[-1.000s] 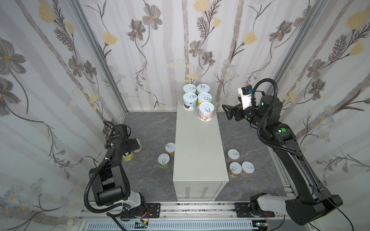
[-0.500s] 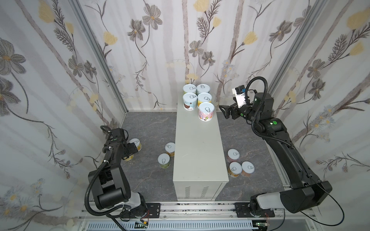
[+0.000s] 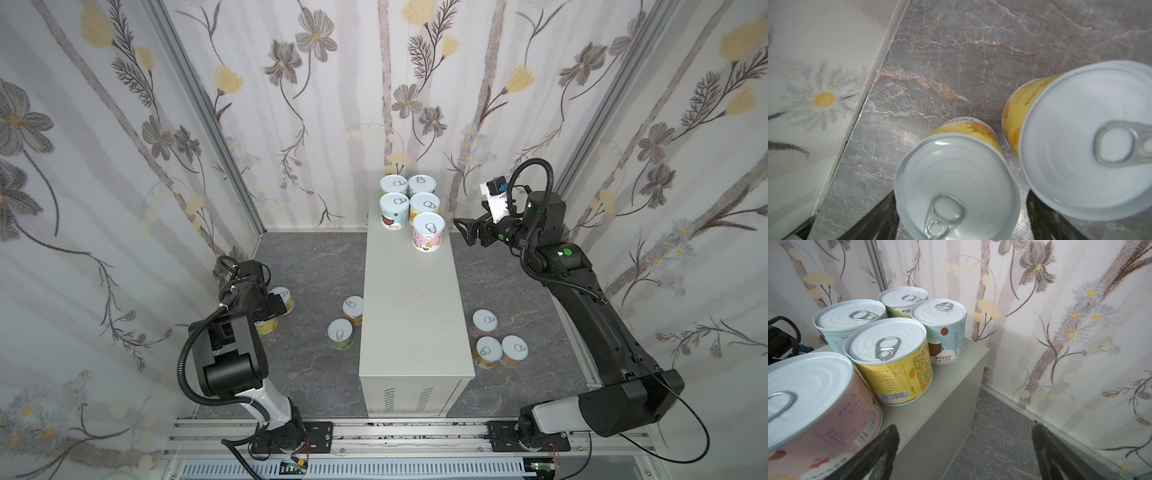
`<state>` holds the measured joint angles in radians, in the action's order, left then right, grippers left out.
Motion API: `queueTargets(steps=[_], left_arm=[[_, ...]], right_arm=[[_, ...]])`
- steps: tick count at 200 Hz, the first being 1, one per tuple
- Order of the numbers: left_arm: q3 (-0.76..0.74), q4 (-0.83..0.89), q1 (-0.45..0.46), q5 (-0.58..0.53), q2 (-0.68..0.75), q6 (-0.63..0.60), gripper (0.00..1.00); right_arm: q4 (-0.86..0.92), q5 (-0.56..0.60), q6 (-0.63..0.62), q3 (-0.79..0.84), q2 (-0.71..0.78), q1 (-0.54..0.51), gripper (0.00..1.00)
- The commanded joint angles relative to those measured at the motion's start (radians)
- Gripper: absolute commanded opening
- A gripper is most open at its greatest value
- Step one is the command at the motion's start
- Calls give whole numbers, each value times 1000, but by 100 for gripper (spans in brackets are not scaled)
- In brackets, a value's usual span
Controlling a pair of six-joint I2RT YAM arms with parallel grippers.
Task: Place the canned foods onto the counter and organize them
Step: 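Lower the left gripper onto the yellow can on the floor and grasp it, then lift the yellow can and swing it over the counter with the left gripper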
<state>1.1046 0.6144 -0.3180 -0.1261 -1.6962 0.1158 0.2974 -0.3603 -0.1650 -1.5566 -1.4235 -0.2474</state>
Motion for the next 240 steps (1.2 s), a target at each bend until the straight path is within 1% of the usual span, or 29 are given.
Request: queueTargets(steps=[1, 16, 60, 108, 161, 194, 198, 219, 240], left_arm=[[13, -27, -1, -31, -27, 20, 87], [14, -26, 0, 2, -44, 22, 81], [-8, -42, 1, 8, -38, 10, 63], [22, -22, 0, 7, -5, -7, 52], [103, 57, 16, -3, 95, -18, 49], [182, 150, 67, -7, 157, -29, 47], [221, 163, 75, -6, 166, -34, 47], [311, 237, 114, 13, 206, -41, 46], [410, 302, 148, 72, 242, -47, 44]], right_arm=[[-28, -16, -7, -3, -3, 1, 100], [-24, -16, -7, -3, -3, 0, 100], [-20, -23, -3, 0, -5, 2, 100], [-2, -44, -6, -11, 4, 0, 100], [24, -69, -19, -29, -2, 1, 100], [29, -96, -10, -40, 1, 0, 100], [29, -96, -11, -39, 4, 0, 100], [37, -100, -12, -47, 14, -1, 100], [43, -117, -12, -57, 22, -3, 100]])
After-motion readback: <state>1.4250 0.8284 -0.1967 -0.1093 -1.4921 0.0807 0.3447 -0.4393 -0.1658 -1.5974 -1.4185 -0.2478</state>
